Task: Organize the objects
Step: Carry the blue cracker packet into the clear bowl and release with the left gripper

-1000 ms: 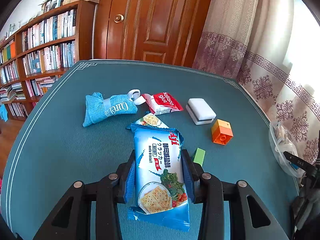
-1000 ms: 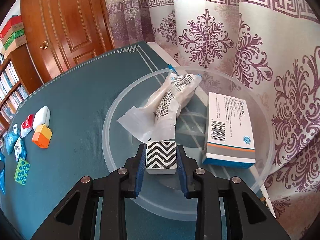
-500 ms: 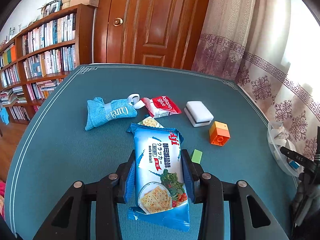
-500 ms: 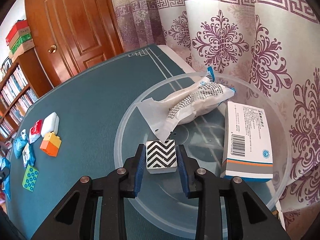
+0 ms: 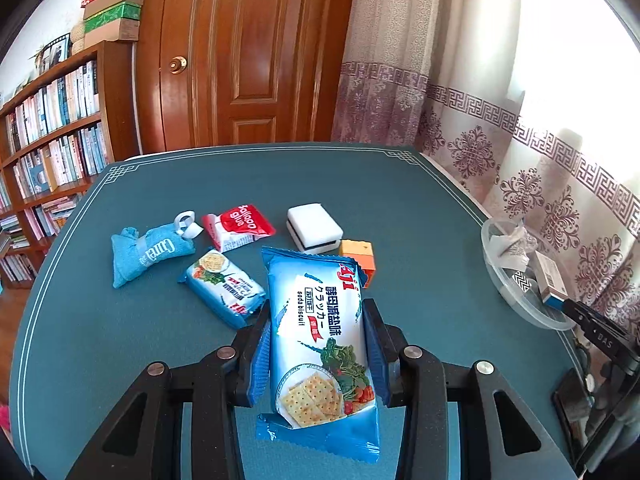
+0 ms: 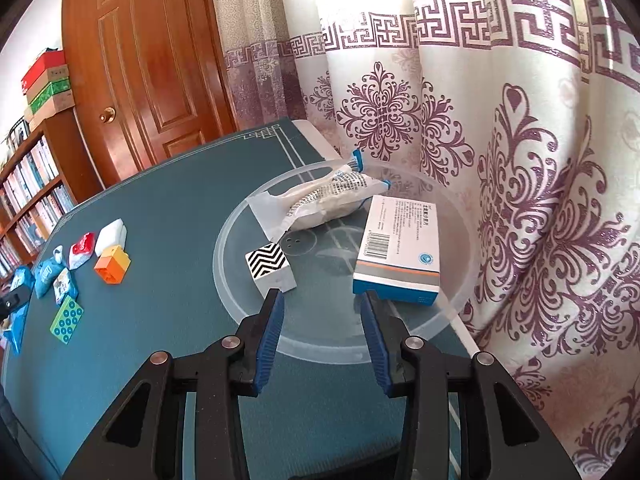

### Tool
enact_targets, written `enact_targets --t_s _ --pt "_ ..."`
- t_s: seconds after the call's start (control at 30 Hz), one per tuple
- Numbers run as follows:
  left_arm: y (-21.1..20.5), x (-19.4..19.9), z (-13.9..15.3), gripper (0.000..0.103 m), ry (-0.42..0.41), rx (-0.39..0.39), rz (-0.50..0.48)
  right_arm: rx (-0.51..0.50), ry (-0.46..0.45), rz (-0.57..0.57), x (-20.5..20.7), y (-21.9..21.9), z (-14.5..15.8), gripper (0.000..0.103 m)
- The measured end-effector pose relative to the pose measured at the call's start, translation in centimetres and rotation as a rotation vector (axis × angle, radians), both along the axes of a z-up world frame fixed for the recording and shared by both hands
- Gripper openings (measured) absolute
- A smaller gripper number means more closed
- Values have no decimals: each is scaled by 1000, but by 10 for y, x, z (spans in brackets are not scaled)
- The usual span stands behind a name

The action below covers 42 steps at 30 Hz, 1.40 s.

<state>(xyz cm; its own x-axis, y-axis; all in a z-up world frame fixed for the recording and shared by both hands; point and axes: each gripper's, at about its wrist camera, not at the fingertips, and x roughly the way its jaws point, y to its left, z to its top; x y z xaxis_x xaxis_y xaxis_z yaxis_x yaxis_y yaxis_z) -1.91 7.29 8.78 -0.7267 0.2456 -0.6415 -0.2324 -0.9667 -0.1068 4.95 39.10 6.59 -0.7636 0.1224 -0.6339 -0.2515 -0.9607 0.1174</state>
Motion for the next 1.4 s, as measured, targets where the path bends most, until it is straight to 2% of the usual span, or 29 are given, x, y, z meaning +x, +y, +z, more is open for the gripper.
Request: enact_targets --t_s 0.57,0.97,1.4 --pt "110 4 3 43 -50 -7 -265 -3 -6 -21 29 25 -10 42" --pt "192 -1 3 43 -64 21 -454 -26 -5 -56 35 40 -14 42" --pt "256 -15 -10 43 -91 40 -560 -43 9 -61 38 44 -10 42"
